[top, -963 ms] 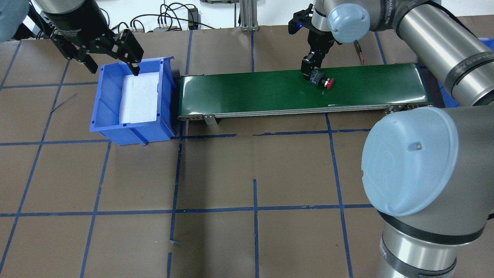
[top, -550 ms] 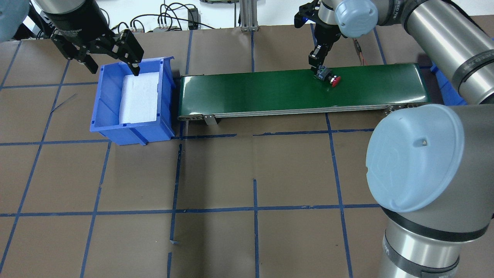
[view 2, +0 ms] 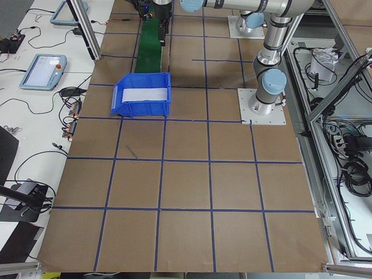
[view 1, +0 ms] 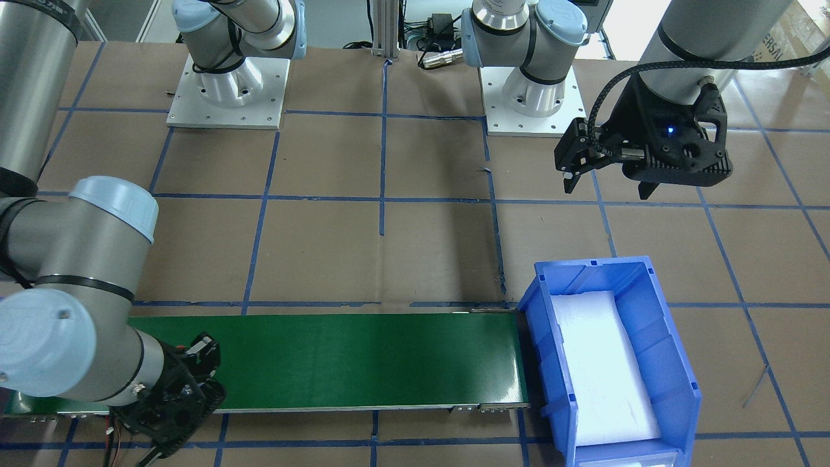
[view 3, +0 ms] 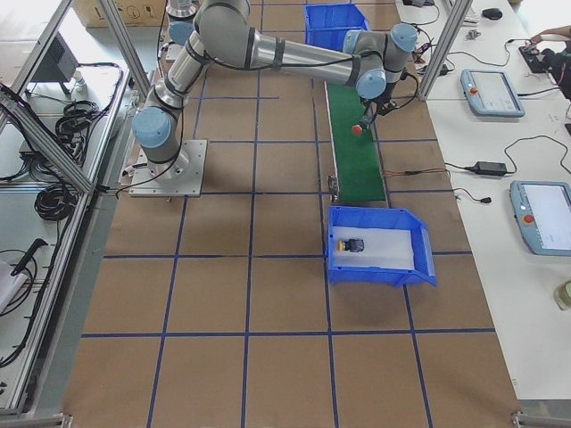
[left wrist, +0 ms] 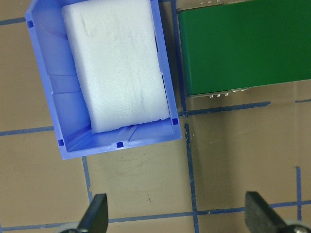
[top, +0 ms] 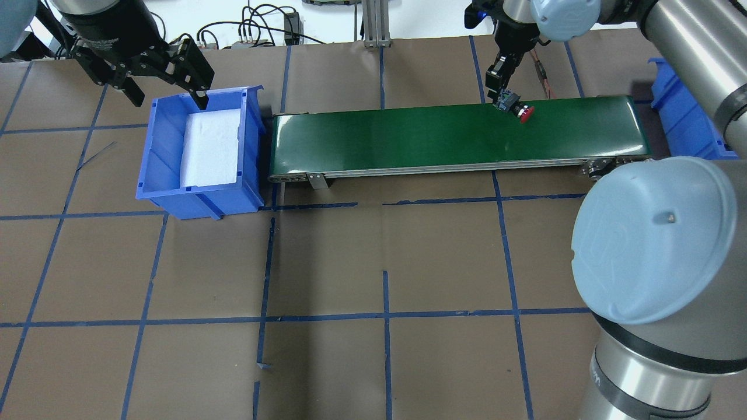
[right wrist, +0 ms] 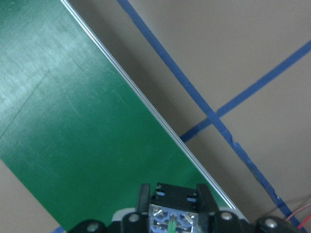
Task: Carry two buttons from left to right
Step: 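Carry the red button into the blue bin and lower it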
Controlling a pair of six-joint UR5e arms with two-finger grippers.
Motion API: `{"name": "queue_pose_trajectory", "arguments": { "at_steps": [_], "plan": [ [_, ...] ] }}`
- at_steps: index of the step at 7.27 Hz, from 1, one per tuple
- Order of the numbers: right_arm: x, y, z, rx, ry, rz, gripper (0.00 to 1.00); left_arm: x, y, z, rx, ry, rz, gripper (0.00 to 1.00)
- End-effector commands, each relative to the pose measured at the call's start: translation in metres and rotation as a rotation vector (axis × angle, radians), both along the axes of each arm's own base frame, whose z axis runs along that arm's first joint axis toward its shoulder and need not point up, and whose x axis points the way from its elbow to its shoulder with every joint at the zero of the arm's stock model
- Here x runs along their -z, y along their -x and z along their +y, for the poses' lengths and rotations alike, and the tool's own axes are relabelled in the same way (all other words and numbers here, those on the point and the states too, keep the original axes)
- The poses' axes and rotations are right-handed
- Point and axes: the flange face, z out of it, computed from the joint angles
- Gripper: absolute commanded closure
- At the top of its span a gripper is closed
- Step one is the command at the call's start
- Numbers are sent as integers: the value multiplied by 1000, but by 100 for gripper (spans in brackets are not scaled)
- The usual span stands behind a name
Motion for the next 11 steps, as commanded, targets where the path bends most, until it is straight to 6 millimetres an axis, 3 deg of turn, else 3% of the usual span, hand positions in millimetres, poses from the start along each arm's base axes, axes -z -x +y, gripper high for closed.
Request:
{"name": "queue_pose_trajectory", "arguments": {
  "at_steps": [1, 2, 4, 6, 8, 9, 11],
  "plan": [
    [-48, 119, 14, 158, -9, 21, 94, -4, -1, -2, 1, 8, 0, 0],
    [-64, 176, 25, 239, -13, 27, 94, -4, -1, -2, 1, 8, 0, 0],
    [-73, 281, 47, 388, -6, 38, 93, -4, -1, -2, 1, 8, 0, 0],
    [-68, 353, 61, 485, 19, 38, 92, -6, 1, -1, -1, 14, 4, 0],
    [-56, 386, 58, 506, 71, 53, 92, -6, 1, -2, -2, 14, 9, 0],
    [-39, 405, 49, 521, 74, 55, 92, -5, 1, -3, -5, 17, 10, 0],
    [-26, 437, 21, 528, 113, 66, 92, -5, 1, -2, -5, 14, 9, 0]
  ]
}}
